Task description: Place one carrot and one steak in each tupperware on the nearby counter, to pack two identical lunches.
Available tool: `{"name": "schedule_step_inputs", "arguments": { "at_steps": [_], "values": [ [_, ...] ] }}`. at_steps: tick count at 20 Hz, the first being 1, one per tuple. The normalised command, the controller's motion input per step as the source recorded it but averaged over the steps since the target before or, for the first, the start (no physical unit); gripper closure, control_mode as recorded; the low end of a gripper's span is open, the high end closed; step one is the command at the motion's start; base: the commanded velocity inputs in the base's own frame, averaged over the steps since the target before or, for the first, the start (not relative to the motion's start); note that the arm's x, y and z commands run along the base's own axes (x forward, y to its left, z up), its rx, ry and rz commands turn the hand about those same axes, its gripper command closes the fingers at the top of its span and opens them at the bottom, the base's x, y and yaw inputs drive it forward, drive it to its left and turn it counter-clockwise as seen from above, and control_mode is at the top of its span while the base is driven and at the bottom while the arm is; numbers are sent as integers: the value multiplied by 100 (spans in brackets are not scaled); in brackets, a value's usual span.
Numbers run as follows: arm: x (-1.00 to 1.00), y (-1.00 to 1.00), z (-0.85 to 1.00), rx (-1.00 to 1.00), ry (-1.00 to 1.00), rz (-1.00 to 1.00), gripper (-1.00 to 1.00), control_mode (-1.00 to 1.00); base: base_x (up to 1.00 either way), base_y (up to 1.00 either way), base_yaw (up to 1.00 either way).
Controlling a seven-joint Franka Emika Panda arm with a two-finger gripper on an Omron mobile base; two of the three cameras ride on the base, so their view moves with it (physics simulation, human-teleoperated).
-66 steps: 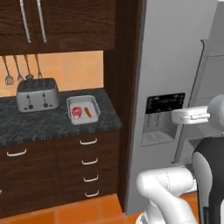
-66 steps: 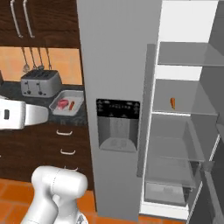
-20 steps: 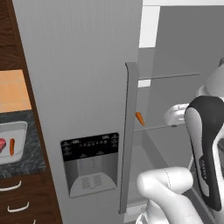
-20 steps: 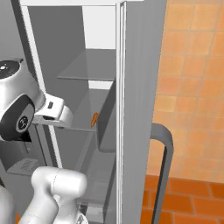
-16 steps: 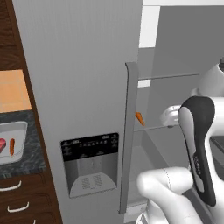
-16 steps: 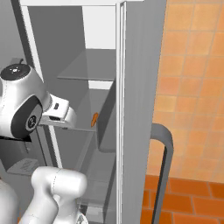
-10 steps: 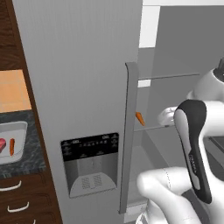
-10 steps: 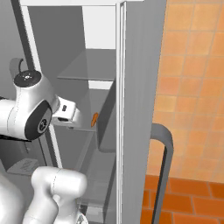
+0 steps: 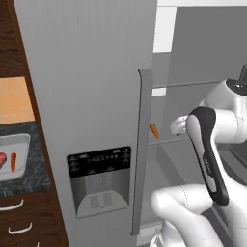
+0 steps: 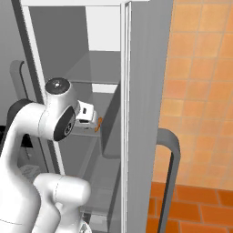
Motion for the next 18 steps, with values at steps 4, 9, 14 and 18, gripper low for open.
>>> {"name": "schedule_step_inputs", "arguments": {
  "at_steps": [4,9,14,18],
  "values": [
    [71,0,-30,0,-1,10,-100,-100,0,0,0],
    [71,0,-36,0,0,8,-100,-100,0,0,0],
    [62,0,-46,0,1,4,-100,-100,0,0,0],
    [58,0,-36,0,1,1,-100,-100,0,0,0]
  ]
}}
